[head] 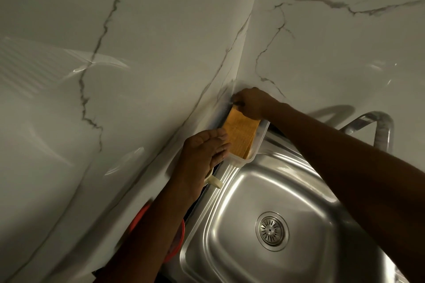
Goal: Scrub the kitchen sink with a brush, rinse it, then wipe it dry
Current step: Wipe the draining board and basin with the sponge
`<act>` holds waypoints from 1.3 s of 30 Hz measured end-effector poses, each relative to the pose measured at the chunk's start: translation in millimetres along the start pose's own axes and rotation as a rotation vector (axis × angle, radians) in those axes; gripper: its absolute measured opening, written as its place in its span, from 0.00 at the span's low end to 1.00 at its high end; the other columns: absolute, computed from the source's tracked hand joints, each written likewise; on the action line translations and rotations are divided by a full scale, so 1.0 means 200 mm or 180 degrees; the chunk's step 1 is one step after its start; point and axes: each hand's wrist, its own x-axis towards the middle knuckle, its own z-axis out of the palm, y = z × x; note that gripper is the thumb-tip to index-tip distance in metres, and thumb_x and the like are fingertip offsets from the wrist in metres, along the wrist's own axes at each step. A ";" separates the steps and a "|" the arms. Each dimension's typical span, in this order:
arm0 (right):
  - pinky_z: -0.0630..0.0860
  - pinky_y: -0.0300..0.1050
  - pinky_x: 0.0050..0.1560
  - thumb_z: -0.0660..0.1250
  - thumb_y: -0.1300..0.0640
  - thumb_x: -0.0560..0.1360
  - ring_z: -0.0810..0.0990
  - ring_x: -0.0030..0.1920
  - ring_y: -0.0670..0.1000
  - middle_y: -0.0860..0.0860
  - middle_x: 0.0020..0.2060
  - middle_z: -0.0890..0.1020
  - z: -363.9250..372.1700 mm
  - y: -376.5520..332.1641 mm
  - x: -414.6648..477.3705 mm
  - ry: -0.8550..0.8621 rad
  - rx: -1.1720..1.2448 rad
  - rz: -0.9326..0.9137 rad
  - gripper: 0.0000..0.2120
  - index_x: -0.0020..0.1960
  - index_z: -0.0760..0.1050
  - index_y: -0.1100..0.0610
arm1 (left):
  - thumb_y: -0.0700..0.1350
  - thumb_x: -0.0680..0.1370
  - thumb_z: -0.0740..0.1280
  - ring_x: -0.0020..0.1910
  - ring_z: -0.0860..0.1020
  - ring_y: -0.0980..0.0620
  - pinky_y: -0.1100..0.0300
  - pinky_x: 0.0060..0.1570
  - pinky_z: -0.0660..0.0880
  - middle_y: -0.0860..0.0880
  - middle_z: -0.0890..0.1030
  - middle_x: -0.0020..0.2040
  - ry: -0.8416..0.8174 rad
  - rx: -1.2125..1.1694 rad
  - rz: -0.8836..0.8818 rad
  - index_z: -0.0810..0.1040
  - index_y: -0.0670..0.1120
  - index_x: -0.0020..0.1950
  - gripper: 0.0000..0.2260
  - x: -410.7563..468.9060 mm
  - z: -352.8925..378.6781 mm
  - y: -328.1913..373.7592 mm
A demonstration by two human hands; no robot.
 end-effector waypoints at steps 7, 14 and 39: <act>0.76 0.42 0.60 0.68 0.56 0.82 0.83 0.58 0.51 0.51 0.59 0.85 -0.16 -0.16 -0.41 0.0754 0.1095 -0.0010 0.13 0.63 0.83 0.57 | 0.39 0.81 0.69 0.58 0.85 0.46 0.52 0.59 0.82 0.43 0.86 0.58 0.0201 0.0440 0.0253 0.84 0.44 0.57 0.06 -0.10 0.02 0.04; 0.80 0.40 0.53 0.70 0.54 0.82 0.85 0.49 0.43 0.46 0.48 0.88 -0.11 -0.35 -1.04 0.1280 0.2243 -0.0115 0.07 0.55 0.86 0.54 | 0.41 0.80 0.71 0.47 0.85 0.50 0.60 0.44 0.80 0.44 0.87 0.50 0.0355 0.1230 0.0827 0.85 0.45 0.57 0.07 -0.30 0.03 0.04; 0.75 0.26 0.44 0.73 0.50 0.79 0.83 0.47 0.35 0.41 0.48 0.87 0.72 -1.07 -2.20 0.0242 0.2826 -0.0169 0.08 0.58 0.85 0.47 | 0.39 0.81 0.71 0.45 0.86 0.49 0.47 0.47 0.85 0.50 0.87 0.45 0.1359 0.2016 0.1217 0.86 0.47 0.55 0.06 -1.67 -0.50 -0.65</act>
